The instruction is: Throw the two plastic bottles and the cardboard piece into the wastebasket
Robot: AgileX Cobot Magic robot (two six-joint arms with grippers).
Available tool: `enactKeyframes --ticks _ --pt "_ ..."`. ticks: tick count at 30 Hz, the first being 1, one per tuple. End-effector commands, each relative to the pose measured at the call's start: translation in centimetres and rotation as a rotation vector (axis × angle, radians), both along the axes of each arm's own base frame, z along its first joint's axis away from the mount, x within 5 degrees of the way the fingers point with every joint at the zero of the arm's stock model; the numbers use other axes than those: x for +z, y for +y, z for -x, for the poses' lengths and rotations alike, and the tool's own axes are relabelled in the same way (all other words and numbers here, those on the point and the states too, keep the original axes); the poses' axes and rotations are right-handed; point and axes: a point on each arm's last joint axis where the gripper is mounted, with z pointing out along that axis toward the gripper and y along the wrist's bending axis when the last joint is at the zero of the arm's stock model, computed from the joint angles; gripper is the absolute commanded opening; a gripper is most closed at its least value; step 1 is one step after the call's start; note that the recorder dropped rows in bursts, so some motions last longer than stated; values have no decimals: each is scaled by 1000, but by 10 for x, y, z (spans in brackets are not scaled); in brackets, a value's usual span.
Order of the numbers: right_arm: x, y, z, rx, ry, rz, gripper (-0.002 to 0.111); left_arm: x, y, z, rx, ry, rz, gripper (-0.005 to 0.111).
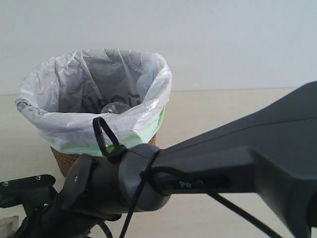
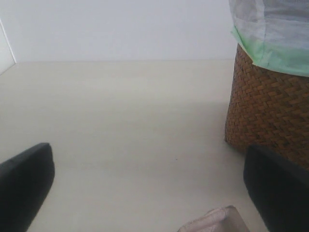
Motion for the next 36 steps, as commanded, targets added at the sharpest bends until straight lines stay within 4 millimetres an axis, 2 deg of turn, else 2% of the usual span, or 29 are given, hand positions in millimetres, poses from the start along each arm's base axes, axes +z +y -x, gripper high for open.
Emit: enactKeyframes --ticks 1,10,15,20,27,36 --pt "-9 0 0 27 -14 28 42 2 0 0 -5 -15 10 108" --pt "-23 0 -2 -2 -10 62 39 2 0 0 -5 -15 10 108" --pt "-22 0 -2 2 -14 60 0 2 0 0 -5 -15 10 108" --pt "-15 -2 1 35 3 60 0 2 0 0 -5 -15 10 108" --pt "16 -6 2 42 -23 36 0 2 0 0 -5 -15 10 108" --pt "36 -38 -6 -1 -76 137 0 2 0 0 -5 -15 10 108"
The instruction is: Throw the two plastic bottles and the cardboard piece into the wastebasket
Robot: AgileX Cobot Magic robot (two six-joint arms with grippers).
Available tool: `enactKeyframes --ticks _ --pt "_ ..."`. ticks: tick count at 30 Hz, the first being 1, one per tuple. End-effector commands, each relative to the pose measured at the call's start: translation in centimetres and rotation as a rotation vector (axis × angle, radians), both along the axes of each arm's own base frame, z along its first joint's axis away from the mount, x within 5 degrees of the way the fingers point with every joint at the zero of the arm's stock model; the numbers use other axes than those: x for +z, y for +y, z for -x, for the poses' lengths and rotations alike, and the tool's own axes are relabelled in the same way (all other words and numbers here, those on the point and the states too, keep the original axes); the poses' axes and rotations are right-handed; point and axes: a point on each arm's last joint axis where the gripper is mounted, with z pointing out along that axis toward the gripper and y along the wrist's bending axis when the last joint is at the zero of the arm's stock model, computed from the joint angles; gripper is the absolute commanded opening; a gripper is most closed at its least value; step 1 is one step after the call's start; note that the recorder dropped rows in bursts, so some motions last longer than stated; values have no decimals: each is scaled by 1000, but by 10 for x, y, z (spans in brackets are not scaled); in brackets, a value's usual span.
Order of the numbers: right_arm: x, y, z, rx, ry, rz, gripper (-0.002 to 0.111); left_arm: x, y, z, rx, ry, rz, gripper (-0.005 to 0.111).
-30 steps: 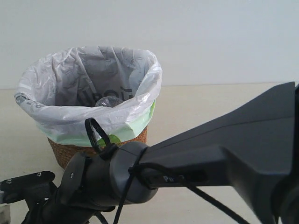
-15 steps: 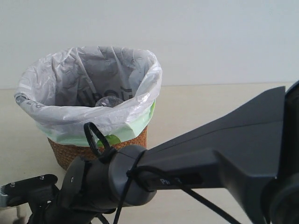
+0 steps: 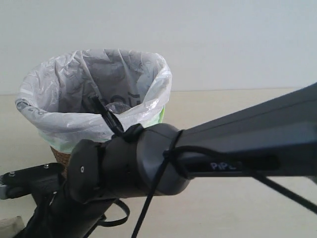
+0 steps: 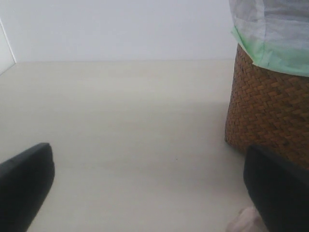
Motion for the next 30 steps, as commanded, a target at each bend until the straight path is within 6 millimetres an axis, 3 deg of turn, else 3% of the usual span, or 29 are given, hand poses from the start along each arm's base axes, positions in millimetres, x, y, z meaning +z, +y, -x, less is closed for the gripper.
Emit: enactKeyframes --ticks 1,10,16,23,30 --pt "10 -19 -6 -4 -19 56 0 2 0 0 -5 -15 10 108" --pt "12 -74 -12 -95 -62 217 0 2 0 0 -5 -15 10 108" --pt "20 -123 -23 -202 -60 247 0 2 0 0 -5 -15 10 108" --pt "23 -189 -59 -398 -63 281 0 2 0 0 -5 -15 10 108" --pt "24 -240 -96 -521 -108 308 0 2 0 0 -5 -15 10 108"
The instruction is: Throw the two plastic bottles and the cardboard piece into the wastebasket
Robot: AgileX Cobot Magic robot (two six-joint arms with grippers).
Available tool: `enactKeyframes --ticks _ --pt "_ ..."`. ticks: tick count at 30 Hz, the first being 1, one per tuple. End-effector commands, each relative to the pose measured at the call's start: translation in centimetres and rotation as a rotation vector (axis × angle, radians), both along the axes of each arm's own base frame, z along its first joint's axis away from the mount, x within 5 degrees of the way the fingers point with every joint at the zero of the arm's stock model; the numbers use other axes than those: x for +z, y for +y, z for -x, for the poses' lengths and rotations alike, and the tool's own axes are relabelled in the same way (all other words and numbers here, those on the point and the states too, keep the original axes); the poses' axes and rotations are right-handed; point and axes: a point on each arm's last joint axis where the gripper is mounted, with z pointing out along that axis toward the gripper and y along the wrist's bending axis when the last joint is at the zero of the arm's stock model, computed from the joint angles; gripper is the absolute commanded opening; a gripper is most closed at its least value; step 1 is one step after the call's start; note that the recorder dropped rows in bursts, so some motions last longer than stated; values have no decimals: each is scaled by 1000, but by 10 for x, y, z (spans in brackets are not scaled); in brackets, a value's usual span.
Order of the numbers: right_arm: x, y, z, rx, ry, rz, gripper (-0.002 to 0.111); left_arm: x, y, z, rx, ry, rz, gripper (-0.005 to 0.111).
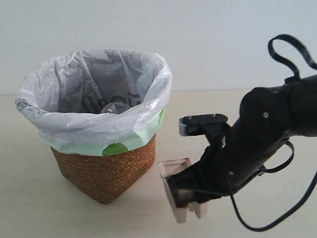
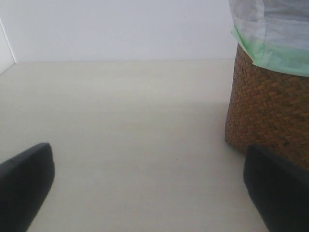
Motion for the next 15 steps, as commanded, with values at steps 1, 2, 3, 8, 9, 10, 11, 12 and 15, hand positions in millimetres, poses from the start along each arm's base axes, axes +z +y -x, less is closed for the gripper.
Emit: enactKeyframes --ticks 1,2,3,8,9,10,11,12,15 --pt "3 -31 -21 -54 -51 20 0 2 0 0 -5 -15 10 108" --pt "2 -39 -26 -75 -53 29 0 2 0 0 -5 -15 10 108" --pt "1 -44 -29 -84 -56 38 0 2 0 0 -5 -15 10 108" --pt "-3 -56 -39 -98 -97 68 0 2 0 0 -5 -15 10 108" --pt "-3 -56 -40 -96 -105 69 0 2 0 0 -5 -15 10 108" --pt "-5 -56 -41 -94 -111 72 0 2 0 0 -5 -15 10 108" --pt "-7 -56 -42 -94 -110 73 1 2 0 0 -5 -15 10 108" --pt "-8 -55 -43 -95 -115 72 2 2 0 0 -5 -15 10 108" --pt "-13 -55 -44 -95 -106 77 17 2 0 0 -5 -15 10 108"
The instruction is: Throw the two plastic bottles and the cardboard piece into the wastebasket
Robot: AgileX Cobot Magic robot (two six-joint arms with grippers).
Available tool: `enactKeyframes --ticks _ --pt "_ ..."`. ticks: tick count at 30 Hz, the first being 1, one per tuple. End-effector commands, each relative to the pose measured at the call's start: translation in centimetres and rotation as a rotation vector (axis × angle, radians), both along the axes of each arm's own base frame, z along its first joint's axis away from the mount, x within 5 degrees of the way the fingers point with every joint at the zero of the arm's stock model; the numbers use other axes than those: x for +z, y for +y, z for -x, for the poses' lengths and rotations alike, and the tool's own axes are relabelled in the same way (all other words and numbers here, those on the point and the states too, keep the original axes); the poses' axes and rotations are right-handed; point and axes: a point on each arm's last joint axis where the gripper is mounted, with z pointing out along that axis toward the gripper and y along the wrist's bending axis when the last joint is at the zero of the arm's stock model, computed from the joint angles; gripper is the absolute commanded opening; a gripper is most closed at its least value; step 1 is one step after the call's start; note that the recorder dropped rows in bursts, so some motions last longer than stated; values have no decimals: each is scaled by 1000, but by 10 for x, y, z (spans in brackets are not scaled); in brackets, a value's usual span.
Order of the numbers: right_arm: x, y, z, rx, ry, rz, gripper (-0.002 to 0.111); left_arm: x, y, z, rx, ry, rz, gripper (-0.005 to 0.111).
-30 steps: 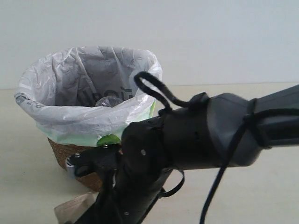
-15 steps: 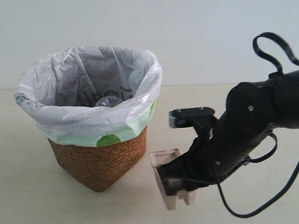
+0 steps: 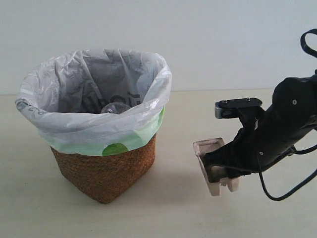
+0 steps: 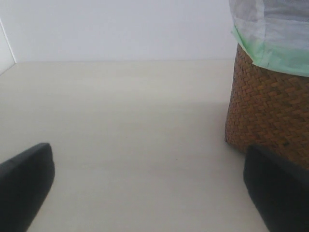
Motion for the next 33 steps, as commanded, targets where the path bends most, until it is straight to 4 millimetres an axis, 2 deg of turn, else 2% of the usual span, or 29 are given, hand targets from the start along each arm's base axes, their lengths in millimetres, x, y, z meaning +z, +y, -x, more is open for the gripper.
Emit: enactKeyframes --ticks 1,3,5,11,18,26,31,33 --pt "-6 -1 -4 6 -12 10 25 2 0 0 -5 -15 10 108" --pt "-7 -1 -5 1 -19 6 42 2 0 0 -5 -15 10 108" --pt "-6 0 -6 0 -30 2 49 2 0 0 -5 -15 10 108" --pt "-4 1 -10 -4 -87 -16 33 2 0 0 -5 -15 10 108" --pt "-5 1 -9 0 -75 -11 43 2 0 0 -5 -15 10 108" --pt "-6 1 -9 6 -66 -2 43 2 0 0 -5 -15 10 108" --pt "-35 2 -11 7 18 33 43 2 0 0 -5 -15 10 108" --pt "-39 2 -11 3 29 35 43 2 0 0 -5 -15 10 108"
